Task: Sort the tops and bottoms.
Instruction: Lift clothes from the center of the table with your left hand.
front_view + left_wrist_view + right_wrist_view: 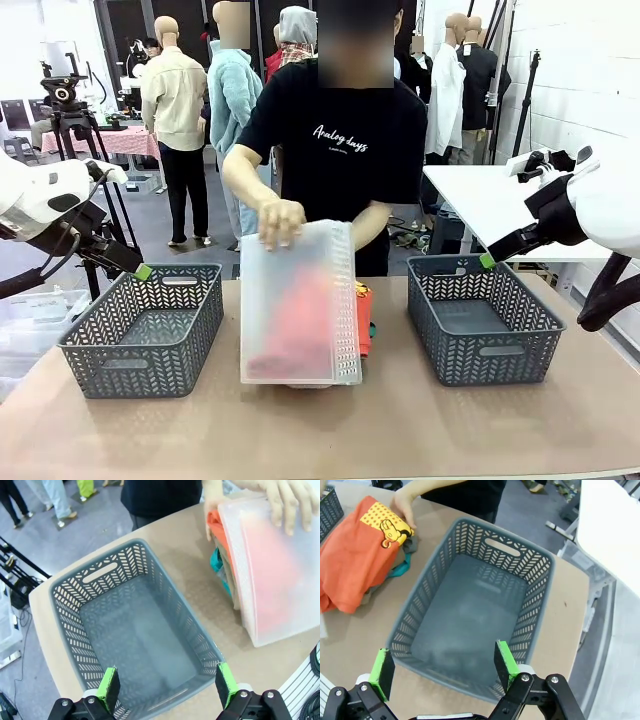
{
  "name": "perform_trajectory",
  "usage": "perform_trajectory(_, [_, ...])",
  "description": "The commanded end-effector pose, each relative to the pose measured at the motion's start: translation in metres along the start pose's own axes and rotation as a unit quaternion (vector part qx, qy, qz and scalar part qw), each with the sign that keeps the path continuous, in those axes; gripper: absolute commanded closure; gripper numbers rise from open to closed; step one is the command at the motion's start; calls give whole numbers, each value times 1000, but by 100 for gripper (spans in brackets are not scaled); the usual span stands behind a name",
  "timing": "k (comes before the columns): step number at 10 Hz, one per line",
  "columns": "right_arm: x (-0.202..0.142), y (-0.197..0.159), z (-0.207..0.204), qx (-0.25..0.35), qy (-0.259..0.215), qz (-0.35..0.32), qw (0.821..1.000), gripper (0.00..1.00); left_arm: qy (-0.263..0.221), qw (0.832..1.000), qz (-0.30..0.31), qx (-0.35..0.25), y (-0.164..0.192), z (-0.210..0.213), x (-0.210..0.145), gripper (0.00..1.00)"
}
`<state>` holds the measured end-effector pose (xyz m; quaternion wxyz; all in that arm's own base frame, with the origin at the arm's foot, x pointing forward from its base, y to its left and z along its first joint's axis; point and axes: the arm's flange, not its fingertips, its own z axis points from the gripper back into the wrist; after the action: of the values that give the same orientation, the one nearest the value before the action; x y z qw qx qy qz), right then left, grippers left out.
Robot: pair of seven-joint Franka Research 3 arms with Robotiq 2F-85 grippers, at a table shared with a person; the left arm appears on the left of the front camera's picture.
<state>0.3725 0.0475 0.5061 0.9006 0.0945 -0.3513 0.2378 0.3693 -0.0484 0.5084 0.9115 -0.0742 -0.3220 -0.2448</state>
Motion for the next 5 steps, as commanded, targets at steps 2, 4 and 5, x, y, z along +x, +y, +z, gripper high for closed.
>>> perform_trajectory(2, [0, 0, -2, 6, -4, -5, 1000, 0, -1, 1000, -1, -1, 3, -1, -1, 0])
perform_trajectory(4, [0, 0, -2, 6, -4, -5, 1000, 0, -1, 1000, -1, -1, 3, -1, -1, 0])
perform_trajectory(5, [0, 0, -2, 6, -4, -5, 1000, 0, -1, 1000, -1, -1, 3, -1, -1, 0])
